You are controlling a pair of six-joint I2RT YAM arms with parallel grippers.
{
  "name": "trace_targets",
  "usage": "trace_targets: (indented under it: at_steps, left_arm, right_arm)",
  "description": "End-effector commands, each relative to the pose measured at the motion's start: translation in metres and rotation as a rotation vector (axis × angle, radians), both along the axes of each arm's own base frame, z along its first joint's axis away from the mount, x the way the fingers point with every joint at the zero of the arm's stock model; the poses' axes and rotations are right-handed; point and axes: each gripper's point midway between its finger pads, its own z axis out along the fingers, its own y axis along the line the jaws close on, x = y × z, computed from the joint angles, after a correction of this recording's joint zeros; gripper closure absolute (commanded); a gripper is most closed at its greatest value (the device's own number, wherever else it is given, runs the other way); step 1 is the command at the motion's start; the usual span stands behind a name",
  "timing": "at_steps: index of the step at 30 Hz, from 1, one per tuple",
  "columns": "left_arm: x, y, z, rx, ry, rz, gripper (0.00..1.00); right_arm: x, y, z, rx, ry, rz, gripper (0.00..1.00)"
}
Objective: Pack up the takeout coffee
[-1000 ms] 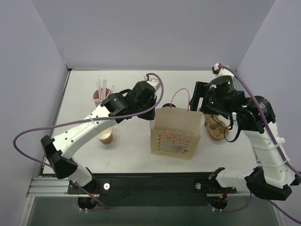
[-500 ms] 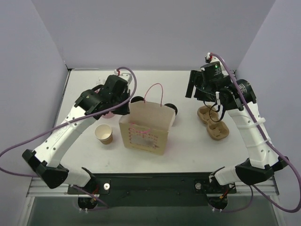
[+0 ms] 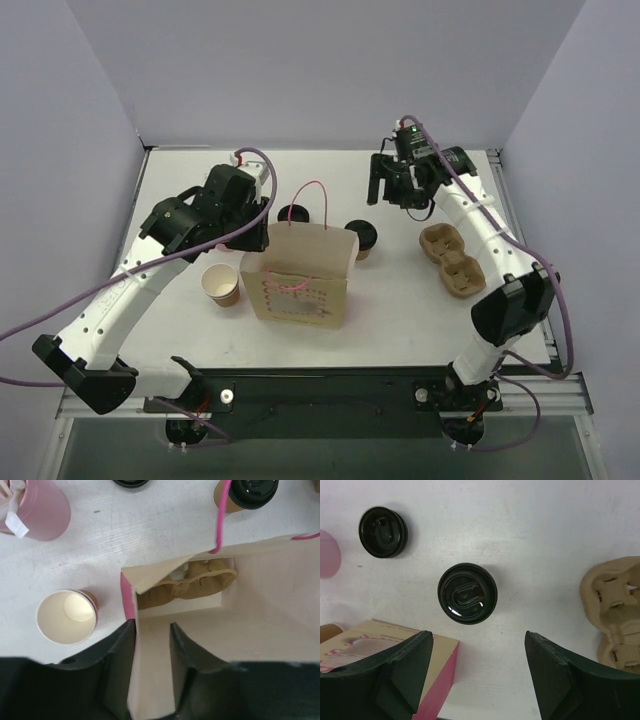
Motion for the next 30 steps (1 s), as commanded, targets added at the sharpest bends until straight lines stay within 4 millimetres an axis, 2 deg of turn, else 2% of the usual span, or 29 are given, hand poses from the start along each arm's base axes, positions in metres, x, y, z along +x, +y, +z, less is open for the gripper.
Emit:
trace_targets:
  at_steps: [1, 2, 4, 7, 9, 15, 23, 30]
  left_arm:
    - [-0.008, 0.011, 0.013, -0.011, -0.027, 0.014, 0.48]
    - [-0.008, 0.012, 0.017, -0.016, -0.039, 0.017, 0.45]
    - [-0.009, 0.016, 0.024, -0.021, -0.059, 0.031, 0.37]
    - [-0.009, 0.021, 0.037, -0.028, -0.090, 0.050, 0.20]
    - [-0.010, 0.024, 0.044, -0.027, -0.104, 0.060, 0.18]
    - [-0.010, 0.033, 0.055, -0.023, -0.137, 0.090, 0.17]
    - [-0.011, 0.047, 0.066, -0.006, -0.181, 0.132, 0.17]
    - [-0.012, 0.049, 0.070, -0.008, -0.196, 0.134, 0.17]
  right_arm:
    - [0.001, 0.029, -0.035, 0.006, 0.088, 0.141, 0.22]
    - [0.005, 0.033, -0.038, -0.003, 0.092, 0.156, 0.21]
    - [0.008, 0.038, -0.058, -0.049, 0.127, 0.188, 0.20]
    - [0.010, 0.041, -0.079, -0.103, 0.164, 0.216, 0.18]
    - [0.007, 0.046, -0.090, -0.132, 0.187, 0.260, 0.18]
    - [0.005, 0.050, -0.108, -0.190, 0.218, 0.293, 0.18]
    - [0.007, 0.047, -0.122, -0.249, 0.238, 0.296, 0.18]
    - [0.013, 0.045, -0.129, -0.279, 0.239, 0.287, 0.18]
